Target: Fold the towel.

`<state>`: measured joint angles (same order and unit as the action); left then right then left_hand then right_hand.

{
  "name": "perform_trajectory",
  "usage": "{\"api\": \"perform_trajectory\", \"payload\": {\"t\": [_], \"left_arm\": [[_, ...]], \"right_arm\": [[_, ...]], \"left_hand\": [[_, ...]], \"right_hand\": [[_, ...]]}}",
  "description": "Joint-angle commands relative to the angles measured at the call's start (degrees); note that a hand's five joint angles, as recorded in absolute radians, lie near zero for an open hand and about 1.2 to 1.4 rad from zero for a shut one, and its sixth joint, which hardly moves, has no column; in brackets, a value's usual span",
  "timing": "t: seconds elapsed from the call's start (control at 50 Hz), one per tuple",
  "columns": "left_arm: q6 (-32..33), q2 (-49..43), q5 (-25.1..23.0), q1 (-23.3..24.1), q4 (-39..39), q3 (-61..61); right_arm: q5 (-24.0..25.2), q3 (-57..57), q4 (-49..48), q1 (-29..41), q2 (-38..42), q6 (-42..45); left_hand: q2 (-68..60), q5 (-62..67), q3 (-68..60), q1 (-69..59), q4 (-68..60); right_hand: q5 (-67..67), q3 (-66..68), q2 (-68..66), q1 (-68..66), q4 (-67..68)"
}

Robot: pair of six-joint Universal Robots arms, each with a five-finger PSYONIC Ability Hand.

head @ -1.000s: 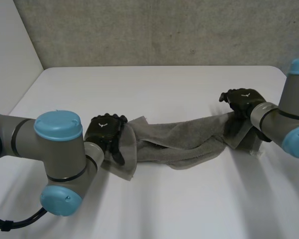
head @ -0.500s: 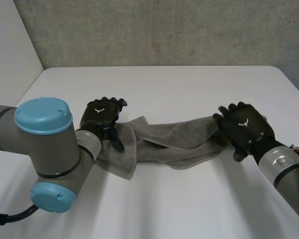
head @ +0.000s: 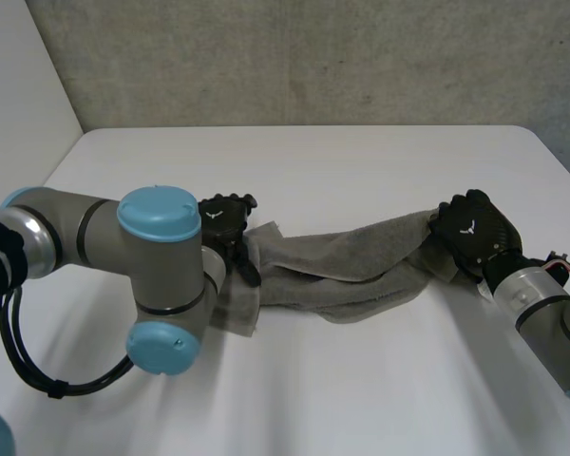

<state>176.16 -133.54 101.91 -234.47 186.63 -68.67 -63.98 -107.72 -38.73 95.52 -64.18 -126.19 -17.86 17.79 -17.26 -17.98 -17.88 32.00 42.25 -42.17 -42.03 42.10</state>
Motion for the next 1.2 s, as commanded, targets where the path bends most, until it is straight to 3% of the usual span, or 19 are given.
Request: {"api": "perform_trajectory", "payload": {"t": [0.02, 0.24, 0.28, 0.36, 0.38, 0.5, 0.58, 0.6, 0.64, 0.7, 0.74, 0.76, 0.84, 0.88, 0.96, 1.06, 1.2], "left_arm": [[-0.4, -0.9, 1.4, -0.1, -0.2, 2.1], [0.1, -1.3, 1.6, -0.3, -0.6, 2.2], [0.2, -1.6, 1.7, -0.5, -0.6, 2.5], [0.2, -1.6, 1.8, -1.0, -0.7, 2.5], [0.3, -1.1, 1.8, -1.2, -0.7, 2.4], [0.6, 3.6, 3.4, -3.1, -1.8, 1.6], [0.7, 7.4, 3.5, -3.4, -2.5, 1.4], [0.6, 9.3, 3.5, -3.6, -3.0, 1.4], [0.7, 11.2, 3.3, -3.8, -3.7, 1.3], [0.9, 15.2, 2.8, -4.4, -5.2, 0.0], [1.7, 17.1, 2.4, -4.9, -5.7, -0.8], [2.9, 18.6, 1.8, -5.3, -6.1, -2.2], [6.7, 20.9, -0.2, -6.2, -6.4, -5.5], [11.7, 22.2, -2.3, -7.0, -6.4, -9.8], [17.1, 22.4, -3.6, -8.4, -6.2, -13.7], [21.7, 21.7, -4.5, -10.1, -5.0, -17.7], [24.7, 16.0, -6.5, -10.7, -2.9, -16.4]], "right_arm": [[-0.2, 2.2, -0.9, 0.5, 2.6, -0.6], [-0.9, 6.5, -0.8, 0.0, 8.3, -5.2], [-1.1, 6.9, -0.8, -0.1, 8.3, -6.0], [-1.1, 6.9, -0.1, -0.2, 7.1, -8.8], [-1.1, 6.9, -0.1, -0.2, 7.1, -8.8], [-1.4, 5.4, 0.2, -0.1, -3.7, -21.5], [-1.4, 6.5, 4.2, -0.2, -11.4, -34.7], [-1.4, 6.6, 4.2, -0.2, -11.4, -34.7], [-1.4, 9.4, 10.9, -0.1, -16.3, -41.6], [-1.2, 11.5, 15.1, -0.1, -18.0, -44.3], [-0.8, 15.7, 23.7, -0.2, -19.1, -47.6], [-0.8, 15.7, 23.8, -0.2, -19.1, -47.7], [-1.0, 21.8, 38.6, -0.2, -18.1, -46.4], [-0.6, 23.0, 42.8, -0.2, -16.9, -44.9], [-0.7, 23.9, 50.1, -0.3, -13.7, -36.5], [-1.5, 23.7, 52.3, -0.3, -10.8, -29.5], [-1.8, 26.8, 52.4, 0.4, -4.9, -28.8]], "left_hand": [[0.9, -10.9, 0.3, 1.0, 0.9], [-10.2, 0.3, -10.8, -10.1, -10.2], [-20.4, 10.5, -21.0, -20.3, -20.4], [-34.4, 24.5, -35.0, -34.3, -34.4], [-41.1, 31.1, -41.7, -41.0, -41.0], [-57.1, 47.2, -57.7, -57.0, -57.1], [-58.1, 48.2, -58.7, -58.0, -58.1], [-58.8, 48.9, -59.4, -58.7, -58.8], [-60.0, 50.0, -60.6, -59.8, -59.9], [-60.8, 50.9, -61.4, -60.7, -60.8], [-61.5, 51.5, -62.1, -61.4, -61.5], [-61.5, 51.6, -62.1, -61.4, -61.5], [-61.5, 51.6, -62.1, -61.4, -61.5], [-61.5, 51.6, -62.1, -61.4, -61.5], [-61.5, 51.6, -62.1, -61.4, -61.5], [-60.1, 50.2, -60.7, -60.0, -60.1], [-58.1, 48.2, -58.7, -58.0, -58.1]], "right_hand": [[4.9, 4.7, -4.7, -4.9, 4.8], [6.3, 6.0, -6.1, -6.2, 6.2], [10.6, 10.4, -10.5, -10.6, 10.5], [36.3, 36.0, -36.1, -36.2, 36.2], [36.4, 36.1, -36.2, -36.3, 36.3], [38.0, 37.8, -37.8, -38.0, 37.9], [38.0, 37.8, -37.8, -38.0, 37.9], [38.0, 37.8, -37.8, -38.0, 37.9], [38.0, 37.8, -37.8, -38.0, 37.9], [38.0, 37.8, -37.8, -38.0, 37.9], [38.0, 37.8, -37.8, -38.0, 37.9], [38.0, 37.8, -37.8, -38.0, 37.9], [38.0, 37.8, -37.8, -38.0, 37.9], [38.0, 37.8, -37.8, -38.0, 37.9], [38.0, 37.8, -37.8, -38.0, 37.9], [38.0, 37.8, -37.8, -38.0, 37.9], [38.0, 37.8, -37.8, -38.0, 37.9]]}}
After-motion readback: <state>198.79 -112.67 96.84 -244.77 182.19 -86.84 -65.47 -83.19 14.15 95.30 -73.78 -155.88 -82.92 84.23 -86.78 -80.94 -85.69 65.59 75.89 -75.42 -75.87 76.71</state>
